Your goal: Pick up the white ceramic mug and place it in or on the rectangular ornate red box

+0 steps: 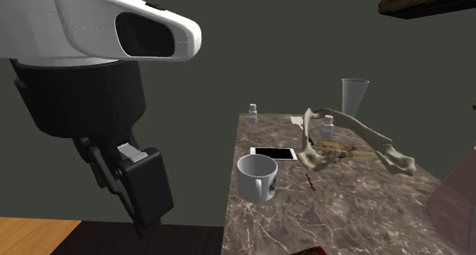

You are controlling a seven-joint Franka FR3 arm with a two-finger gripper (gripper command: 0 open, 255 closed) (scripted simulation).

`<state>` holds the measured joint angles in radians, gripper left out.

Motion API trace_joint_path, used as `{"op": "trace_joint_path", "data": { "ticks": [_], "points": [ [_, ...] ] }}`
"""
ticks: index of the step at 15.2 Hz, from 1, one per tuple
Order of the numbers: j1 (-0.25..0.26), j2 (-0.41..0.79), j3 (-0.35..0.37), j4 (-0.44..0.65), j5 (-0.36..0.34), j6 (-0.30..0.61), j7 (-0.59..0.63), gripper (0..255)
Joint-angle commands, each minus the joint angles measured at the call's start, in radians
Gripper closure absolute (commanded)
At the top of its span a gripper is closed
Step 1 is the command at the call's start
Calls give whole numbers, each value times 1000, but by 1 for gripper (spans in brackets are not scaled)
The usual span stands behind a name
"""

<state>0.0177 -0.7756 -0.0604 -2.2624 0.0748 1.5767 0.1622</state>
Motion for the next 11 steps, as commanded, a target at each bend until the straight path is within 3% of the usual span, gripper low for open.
{"op": "trace_joint_path", "data": {
  "ticks": [1, 11],
  "points": [
    [0, 0, 0, 0, 0, 0, 0, 0],
    [8, 376, 39, 175, -38, 182, 20, 0]
  ]
}}
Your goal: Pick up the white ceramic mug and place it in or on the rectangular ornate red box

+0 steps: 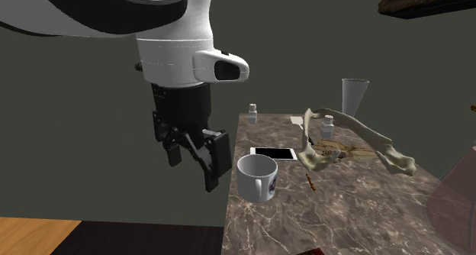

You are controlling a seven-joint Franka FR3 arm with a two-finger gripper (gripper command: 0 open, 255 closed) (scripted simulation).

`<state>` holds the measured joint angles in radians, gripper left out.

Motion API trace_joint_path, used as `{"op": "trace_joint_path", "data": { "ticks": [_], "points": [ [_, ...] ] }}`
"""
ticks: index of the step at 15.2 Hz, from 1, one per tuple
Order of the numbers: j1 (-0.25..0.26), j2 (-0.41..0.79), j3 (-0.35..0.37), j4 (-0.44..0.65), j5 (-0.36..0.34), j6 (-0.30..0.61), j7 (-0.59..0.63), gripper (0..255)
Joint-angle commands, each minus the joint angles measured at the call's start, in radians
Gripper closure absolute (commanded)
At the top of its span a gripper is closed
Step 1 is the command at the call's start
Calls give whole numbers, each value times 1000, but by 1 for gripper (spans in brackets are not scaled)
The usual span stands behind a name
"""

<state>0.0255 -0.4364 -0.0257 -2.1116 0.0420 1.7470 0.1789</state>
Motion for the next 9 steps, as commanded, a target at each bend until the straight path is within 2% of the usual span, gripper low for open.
{"op": "trace_joint_path", "data": {
  "ticks": [1, 9],
  "points": [
    [1, 76, 8, 49, -10, 23, 7, 0],
    [5, 393, 28, 297, -62, 75, 36, 0]
  ]
}}
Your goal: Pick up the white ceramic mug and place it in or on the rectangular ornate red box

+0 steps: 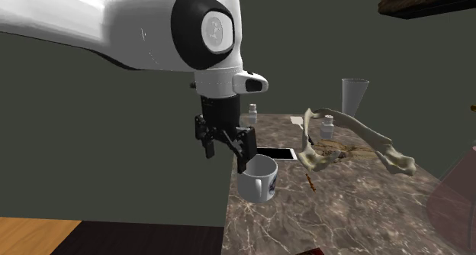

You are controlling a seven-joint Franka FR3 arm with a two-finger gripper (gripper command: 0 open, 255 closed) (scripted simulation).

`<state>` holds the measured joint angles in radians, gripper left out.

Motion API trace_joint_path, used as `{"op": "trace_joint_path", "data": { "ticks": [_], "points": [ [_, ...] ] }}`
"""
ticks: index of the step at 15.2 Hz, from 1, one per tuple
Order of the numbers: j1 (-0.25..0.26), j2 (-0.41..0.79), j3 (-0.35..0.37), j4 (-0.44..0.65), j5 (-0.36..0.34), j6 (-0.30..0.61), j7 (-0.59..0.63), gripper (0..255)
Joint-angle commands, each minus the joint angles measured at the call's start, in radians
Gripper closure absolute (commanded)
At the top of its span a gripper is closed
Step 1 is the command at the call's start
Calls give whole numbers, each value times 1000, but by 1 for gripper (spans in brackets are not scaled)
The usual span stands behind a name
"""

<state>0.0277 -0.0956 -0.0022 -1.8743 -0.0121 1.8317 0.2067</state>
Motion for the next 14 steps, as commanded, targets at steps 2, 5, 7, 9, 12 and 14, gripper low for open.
{"op": "trace_joint_path", "data": {
  "ticks": [2, 5, 7, 9, 12, 14],
  "points": [
    [5, 135, 7, 137, -22, -10, 16, 0],
    [10, 263, 9, 268, -45, -21, 26, 0],
    [11, 292, 9, 288, -50, -13, 28, 0],
    [10, 294, 8, 263, -50, 13, 29, 0],
    [9, 299, 7, 229, -50, 52, 29, 0],
    [8, 302, 7, 212, -51, 72, 29, 0]
  ]
}}
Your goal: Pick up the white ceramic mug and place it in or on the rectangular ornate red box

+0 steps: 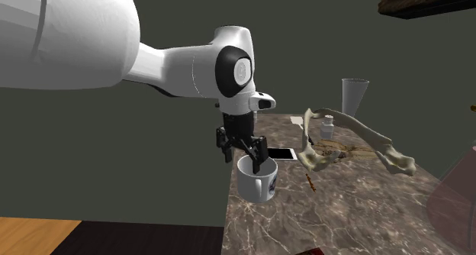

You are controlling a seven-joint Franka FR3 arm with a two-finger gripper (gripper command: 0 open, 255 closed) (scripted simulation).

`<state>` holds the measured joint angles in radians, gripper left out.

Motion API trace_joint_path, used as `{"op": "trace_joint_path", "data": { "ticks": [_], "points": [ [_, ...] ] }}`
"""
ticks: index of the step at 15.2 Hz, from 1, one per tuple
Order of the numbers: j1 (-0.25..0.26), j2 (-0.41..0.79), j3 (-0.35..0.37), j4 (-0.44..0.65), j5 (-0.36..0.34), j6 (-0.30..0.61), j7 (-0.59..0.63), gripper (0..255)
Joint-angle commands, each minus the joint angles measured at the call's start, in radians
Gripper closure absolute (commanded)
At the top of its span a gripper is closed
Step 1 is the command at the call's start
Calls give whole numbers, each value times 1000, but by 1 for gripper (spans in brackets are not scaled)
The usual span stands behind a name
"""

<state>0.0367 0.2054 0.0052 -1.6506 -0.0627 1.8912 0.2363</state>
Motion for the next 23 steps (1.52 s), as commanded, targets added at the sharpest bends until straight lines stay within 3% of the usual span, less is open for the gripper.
{"op": "trace_joint_path", "data": {
  "ticks": [1, 7, 8, 17, 23],
  "points": [
    [-1, 1, 0, -12, 0, 13, 0, 0],
    [-1, 1, 0, -12, 0, 13, 0, 0],
    [-1, 1, 0, -12, 0, 13, 0, 255],
    [-1, 1, 0, -12, 0, 13, 0, 255],
    [0, -4, 0, 62, 1, -66, -5, 255]
  ]
}}
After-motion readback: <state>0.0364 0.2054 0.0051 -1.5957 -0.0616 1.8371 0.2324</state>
